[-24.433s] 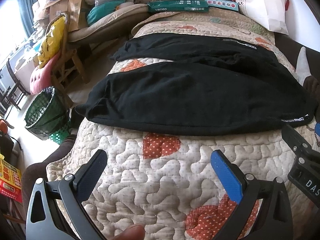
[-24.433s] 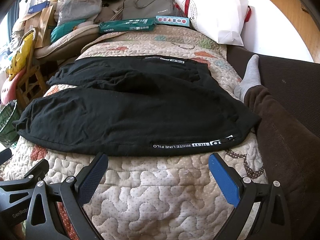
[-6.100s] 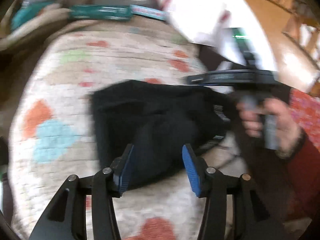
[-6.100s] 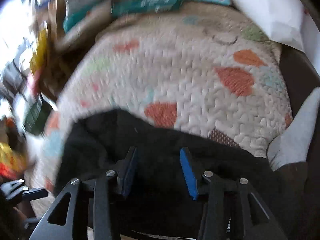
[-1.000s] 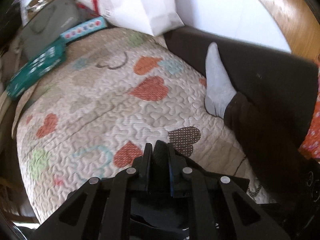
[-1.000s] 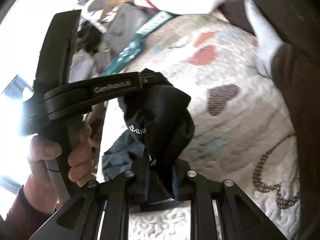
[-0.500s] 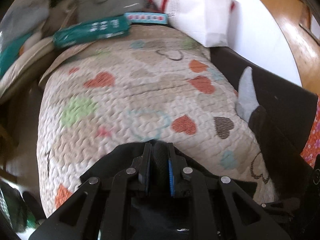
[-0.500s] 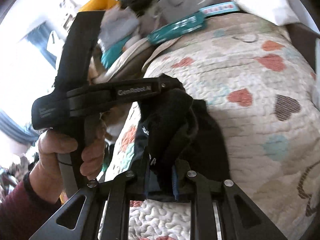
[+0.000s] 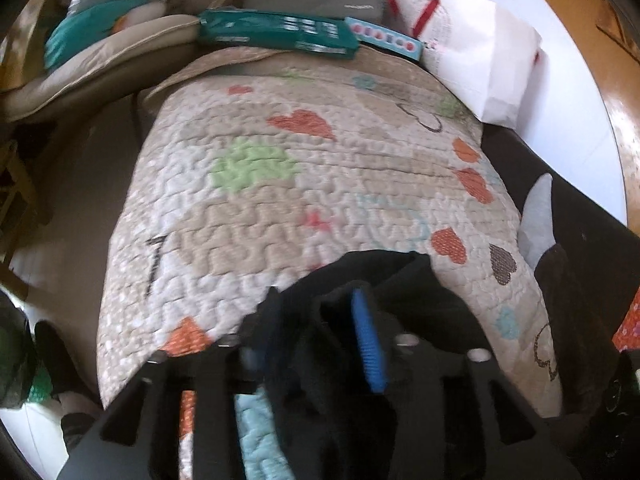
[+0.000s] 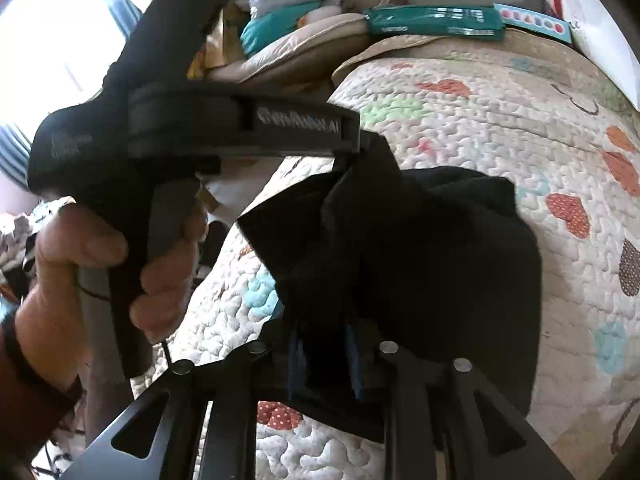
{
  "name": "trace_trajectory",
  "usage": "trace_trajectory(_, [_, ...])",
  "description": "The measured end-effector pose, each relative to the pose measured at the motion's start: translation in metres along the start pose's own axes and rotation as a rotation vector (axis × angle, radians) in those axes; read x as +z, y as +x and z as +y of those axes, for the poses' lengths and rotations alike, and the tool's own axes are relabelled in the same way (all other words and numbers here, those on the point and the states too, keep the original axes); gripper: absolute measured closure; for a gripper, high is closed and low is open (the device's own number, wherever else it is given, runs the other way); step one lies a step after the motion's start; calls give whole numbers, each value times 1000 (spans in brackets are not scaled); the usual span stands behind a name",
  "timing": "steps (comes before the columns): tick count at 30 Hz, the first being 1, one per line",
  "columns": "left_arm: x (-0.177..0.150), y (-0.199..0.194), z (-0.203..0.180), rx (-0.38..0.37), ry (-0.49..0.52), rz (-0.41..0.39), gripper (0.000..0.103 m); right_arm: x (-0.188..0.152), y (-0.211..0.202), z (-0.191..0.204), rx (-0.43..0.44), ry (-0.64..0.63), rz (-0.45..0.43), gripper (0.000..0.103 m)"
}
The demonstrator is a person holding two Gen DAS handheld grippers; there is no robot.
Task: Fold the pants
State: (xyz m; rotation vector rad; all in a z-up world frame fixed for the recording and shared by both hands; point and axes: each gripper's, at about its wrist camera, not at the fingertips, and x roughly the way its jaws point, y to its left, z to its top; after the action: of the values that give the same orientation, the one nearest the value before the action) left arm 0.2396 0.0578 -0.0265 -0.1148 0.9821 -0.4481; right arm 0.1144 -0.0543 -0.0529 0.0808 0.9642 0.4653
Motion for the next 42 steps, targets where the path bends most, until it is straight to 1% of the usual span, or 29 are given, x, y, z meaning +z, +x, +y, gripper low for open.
trace_trajectory(1, [-1, -3, 6, 2, -17, -4, 50, -2, 2, 2, -2, -6, 5, 74])
trace_trajectory(2, [-2, -5, 12, 4, -36, -5, 49, -3, 3, 3, 0, -12, 10, 72])
trace_trajectory(3, [-3, -7, 18, 4, -61, -5, 46, -5, 4, 4, 2, -16, 16, 67])
trace_trajectory(4, [-4, -9, 25, 8, -92, -4, 45, -7, 4, 4, 10, -16, 20, 58])
trace_trajectory(5, [-6, -11, 30, 15, -119, -8, 45, -8, 4, 5, 19, -12, 20, 55])
trace_trajectory(6, [-7, -13, 36, 27, -144, -13, 45, -9, 2, 6, 33, -7, 20, 49])
trace_trajectory(7, [-9, -16, 40, 43, -165, -15, 44, -11, 1, 8, 40, -5, 20, 45])
trace_trajectory(9, [-14, -20, 47, 69, -198, -20, 44, -12, -1, 12, 47, -12, 25, 43])
trace_trajectory(13, [-34, -36, 61, 140, -285, -21, 44, -13, -16, 16, 82, -24, 33, 43])
trace_trajectory(16, [-51, -52, 59, 147, -337, -44, 44, -7, -34, 7, 112, -19, 9, 43])
trace_trajectory(17, [-55, -57, 55, 150, -337, -58, 44, -4, -42, 1, 95, -13, -13, 43])
trace_trajectory(19, [-65, -64, 43, 171, -329, -92, 44, 7, -56, -14, 29, 9, -64, 43])
trace_trajectory(20, [-69, -65, 38, 181, -329, -100, 44, 12, -58, -19, 12, 20, -75, 43])
trace_trajectory(22, [-77, -59, 28, 199, -337, -85, 45, 29, -57, -29, -38, 49, -87, 43])
trace_trajectory(23, [-82, -55, 25, 194, -343, -75, 45, 36, -54, -31, -43, 48, -86, 43])
trace_trajectory(24, [-88, -47, 20, 187, -343, -53, 45, 45, -48, -30, -49, 39, -78, 43])
trace_trajectory(26, [-97, -32, 16, 212, -328, -5, 45, 62, -30, -26, -73, -1, -34, 43])
trace_trajectory(28, [-106, -22, 15, 225, -332, 14, 48, 75, -6, -17, -113, -59, 36, 44])
trace_trajectory(29, [-109, -20, 17, 222, -341, 19, 49, 81, 10, -14, -127, -81, 81, 45])
trace_trajectory(30, [-112, -18, 18, 215, -352, 15, 49, 82, 18, -14, -133, -89, 110, 50])
trace_trajectory(31, [-115, -18, 19, 208, -361, 4, 49, 85, 33, -11, -144, -96, 142, 53])
trace_trajectory(34, [-120, -19, 23, 183, -370, -19, 49, 92, 64, -8, -167, -107, 200, 53])
trace_trajectory(38, [-129, -17, 32, 133, -403, -50, 47, 100, 92, -1, -200, -149, 235, 53])
trace_trajectory(40, [-130, -19, 33, 121, -396, -61, 47, 103, 99, 3, -218, -172, 259, 51])
trace_trajectory(42, [-130, -21, 34, 100, -397, -64, 47, 109, 88, 4, -211, -175, 225, 51])
